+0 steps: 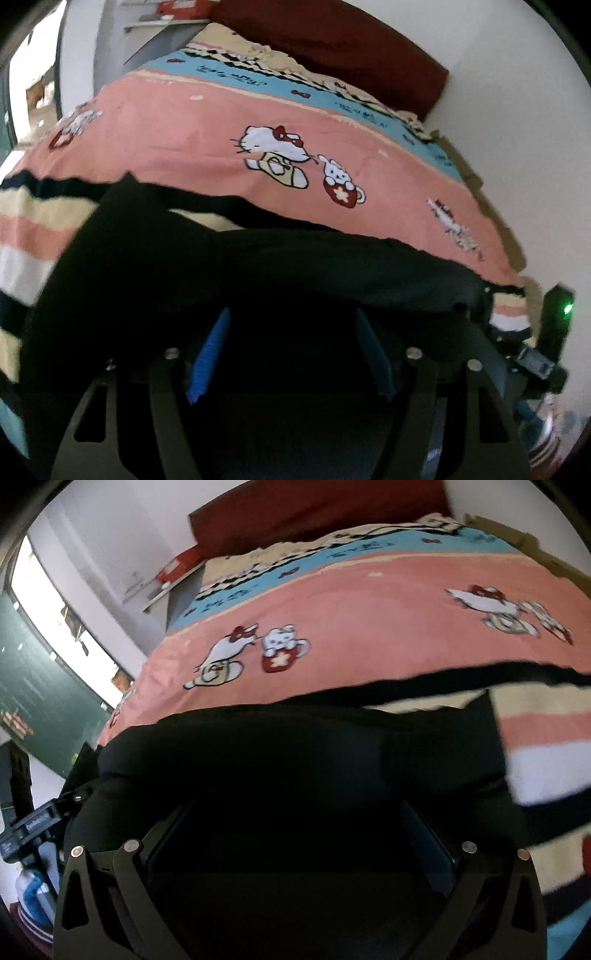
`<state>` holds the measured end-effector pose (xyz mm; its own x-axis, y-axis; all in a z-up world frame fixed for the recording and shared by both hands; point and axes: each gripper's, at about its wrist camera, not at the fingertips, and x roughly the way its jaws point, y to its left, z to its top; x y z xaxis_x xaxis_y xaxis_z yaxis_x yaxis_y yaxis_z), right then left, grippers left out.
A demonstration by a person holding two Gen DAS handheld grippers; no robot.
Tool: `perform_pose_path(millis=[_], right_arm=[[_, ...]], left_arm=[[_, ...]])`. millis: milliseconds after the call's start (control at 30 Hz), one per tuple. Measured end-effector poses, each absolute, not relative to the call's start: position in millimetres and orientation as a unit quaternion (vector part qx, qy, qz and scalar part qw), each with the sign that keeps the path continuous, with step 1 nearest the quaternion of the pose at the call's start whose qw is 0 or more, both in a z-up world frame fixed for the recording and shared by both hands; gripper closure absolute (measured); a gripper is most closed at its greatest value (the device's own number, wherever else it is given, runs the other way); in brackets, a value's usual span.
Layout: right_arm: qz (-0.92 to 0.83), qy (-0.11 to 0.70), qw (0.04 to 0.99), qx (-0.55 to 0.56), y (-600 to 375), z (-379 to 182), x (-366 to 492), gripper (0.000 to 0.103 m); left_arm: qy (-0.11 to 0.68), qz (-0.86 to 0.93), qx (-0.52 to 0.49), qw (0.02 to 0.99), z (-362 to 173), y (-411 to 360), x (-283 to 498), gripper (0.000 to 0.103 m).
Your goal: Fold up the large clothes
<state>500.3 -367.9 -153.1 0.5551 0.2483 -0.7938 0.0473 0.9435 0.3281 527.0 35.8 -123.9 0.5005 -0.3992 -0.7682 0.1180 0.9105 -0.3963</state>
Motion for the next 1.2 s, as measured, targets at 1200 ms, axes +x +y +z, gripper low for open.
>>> perform_pose_path(millis=[1200], right_arm=[[-0.026, 0.351, 0.935, 0.046, -317, -42, 135, 0.001]], left_arm=[[0.289, 0.002, 0.04, 0.957, 30, 26, 117, 0.036]])
